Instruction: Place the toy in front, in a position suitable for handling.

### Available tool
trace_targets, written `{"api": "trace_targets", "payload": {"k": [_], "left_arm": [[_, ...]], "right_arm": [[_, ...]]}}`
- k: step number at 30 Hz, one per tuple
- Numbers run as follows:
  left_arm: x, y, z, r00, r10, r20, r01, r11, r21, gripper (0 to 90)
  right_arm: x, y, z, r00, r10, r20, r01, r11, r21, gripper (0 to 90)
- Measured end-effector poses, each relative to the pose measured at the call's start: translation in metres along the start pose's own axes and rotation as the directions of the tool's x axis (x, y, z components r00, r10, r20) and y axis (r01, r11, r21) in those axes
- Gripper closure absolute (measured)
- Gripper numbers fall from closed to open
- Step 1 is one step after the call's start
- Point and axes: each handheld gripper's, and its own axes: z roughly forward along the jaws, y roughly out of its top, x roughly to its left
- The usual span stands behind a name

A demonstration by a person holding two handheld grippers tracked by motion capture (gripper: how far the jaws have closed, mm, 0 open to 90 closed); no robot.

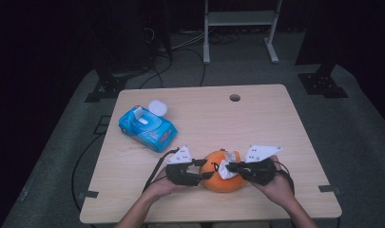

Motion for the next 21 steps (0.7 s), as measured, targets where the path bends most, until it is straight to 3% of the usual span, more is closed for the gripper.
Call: {"api": "trace_targets", "payload": {"k": [3,7,10,12,16,19,20,21], "left_arm": [[-0.001,0.0,0.0,1.0,0.007,0.004,-0.007,1.0,0.001,47.4],[-0.004,0.001,0.002,0.9995,0.029,0.009,-0.029,0.9996,0.006,47.6],[-0.001,0.0,0.0,0.9997,0.017,0.015,-0.017,0.9998,0.006,46.9],[0.0,0.003,-0.003,0.9997,-0.019,0.013,0.019,0.9998,-0.012,37.4],[-0.002,0.003,0.0,0.9997,-0.023,0.007,0.023,0.9996,-0.013,33.2],[-0.006,0.003,0.003,1.0,0.002,-0.004,-0.002,1.0,0.003,34.0],[-0.006,0.002,0.003,0.9999,0.005,-0.009,-0.005,0.9999,0.011,39.1],[-0.005,0.001,0.002,0.9999,0.002,-0.012,-0.002,0.9998,0.018,40.5]], "right_arm": [[-0.013,-0.007,-0.012,0.9976,0.038,0.058,-0.038,0.999,-0.002,87.9],[-0.016,-0.007,-0.013,0.9965,0.053,0.065,-0.052,0.999,-0.013,87.9],[-0.018,-0.01,-0.007,0.9973,0.058,0.045,-0.059,0.998,0.007,87.9],[-0.015,-0.013,-0.004,0.9976,0.064,0.025,-0.065,0.997,0.029,87.9],[-0.003,-0.008,-0.005,0.9987,0.049,-0.015,-0.048,0.999,0.015,87.9],[0.006,-0.003,-0.001,0.9994,0.018,-0.029,-0.018,1.0,0.015,87.8],[0.008,-0.002,0.001,0.9998,-0.008,-0.017,0.009,1.0,0.019,87.9],[0.005,-0.002,0.0,0.9998,0.003,-0.019,-0.002,1.0,0.015,87.9]]}}
